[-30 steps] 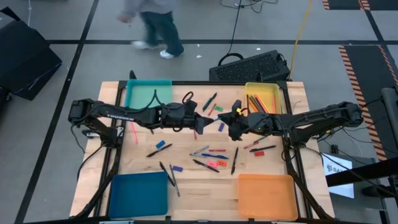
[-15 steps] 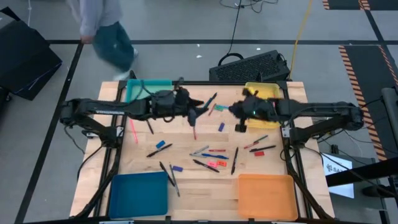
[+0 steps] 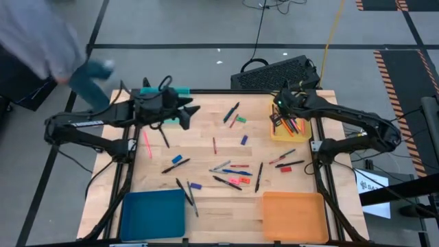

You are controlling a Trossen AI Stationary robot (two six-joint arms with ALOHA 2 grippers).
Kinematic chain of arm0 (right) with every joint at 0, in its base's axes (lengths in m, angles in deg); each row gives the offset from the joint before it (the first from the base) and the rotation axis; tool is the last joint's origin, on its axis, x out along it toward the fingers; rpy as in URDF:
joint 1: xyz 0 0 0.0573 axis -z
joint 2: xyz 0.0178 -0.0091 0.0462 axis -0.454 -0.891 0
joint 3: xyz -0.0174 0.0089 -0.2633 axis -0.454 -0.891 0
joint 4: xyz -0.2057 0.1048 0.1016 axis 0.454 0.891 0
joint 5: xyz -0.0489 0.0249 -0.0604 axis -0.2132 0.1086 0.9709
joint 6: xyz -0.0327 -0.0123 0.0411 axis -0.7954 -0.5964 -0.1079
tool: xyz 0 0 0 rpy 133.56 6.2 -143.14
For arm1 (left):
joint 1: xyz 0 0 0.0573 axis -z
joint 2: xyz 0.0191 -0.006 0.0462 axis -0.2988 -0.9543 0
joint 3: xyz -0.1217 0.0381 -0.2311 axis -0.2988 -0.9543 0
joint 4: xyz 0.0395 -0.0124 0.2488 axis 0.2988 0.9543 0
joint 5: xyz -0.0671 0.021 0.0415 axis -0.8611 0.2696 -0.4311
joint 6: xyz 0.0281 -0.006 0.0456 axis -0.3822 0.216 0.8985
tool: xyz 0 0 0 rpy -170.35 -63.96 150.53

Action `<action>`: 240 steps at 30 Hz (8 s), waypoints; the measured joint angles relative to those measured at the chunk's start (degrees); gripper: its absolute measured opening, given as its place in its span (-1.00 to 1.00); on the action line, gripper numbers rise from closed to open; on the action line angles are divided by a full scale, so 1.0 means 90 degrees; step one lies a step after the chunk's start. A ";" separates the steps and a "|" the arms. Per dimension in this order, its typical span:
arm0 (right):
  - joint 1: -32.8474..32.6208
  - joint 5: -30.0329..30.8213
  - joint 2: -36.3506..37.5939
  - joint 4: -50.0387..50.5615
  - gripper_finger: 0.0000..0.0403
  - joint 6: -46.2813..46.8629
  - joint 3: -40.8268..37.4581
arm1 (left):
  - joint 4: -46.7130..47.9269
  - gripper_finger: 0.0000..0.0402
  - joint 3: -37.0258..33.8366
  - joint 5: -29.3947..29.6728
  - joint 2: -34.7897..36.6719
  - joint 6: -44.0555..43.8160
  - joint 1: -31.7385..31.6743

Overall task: Sort crayons/erasers/pens/pencils in bins
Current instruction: Put the light blue pencil into the yellow bin, then put the pink pencil into the yellow bin

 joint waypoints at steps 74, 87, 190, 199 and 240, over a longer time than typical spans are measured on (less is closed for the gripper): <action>-0.5079 0.0291 -0.1436 -0.3859 -0.30 -0.1863 0.2023 | 0.4229 0.16 -0.0191 -0.0626 -0.0967 -0.4978 0.2128; -0.5139 0.0352 -0.1436 -0.3852 -0.30 -0.1606 0.2023 | 0.4584 0.16 -0.2472 -0.1896 -0.0969 -0.6724 0.0862; -0.5159 0.0357 0.0372 -0.2264 -0.30 -0.1356 0.1049 | 0.3783 0.06 -0.2538 0.3438 -0.2836 -1.1443 0.4582; -0.5465 0.0362 0.0371 -0.4793 -0.30 -0.1531 -0.0704 | 0.2671 0.19 -0.2812 0.3542 -0.3728 -1.1072 0.4215; -0.6484 0.0362 0.0371 -0.6004 -0.30 -0.1356 -0.2088 | 0.2232 0.06 -0.3029 0.2755 -0.4381 -1.0290 0.2779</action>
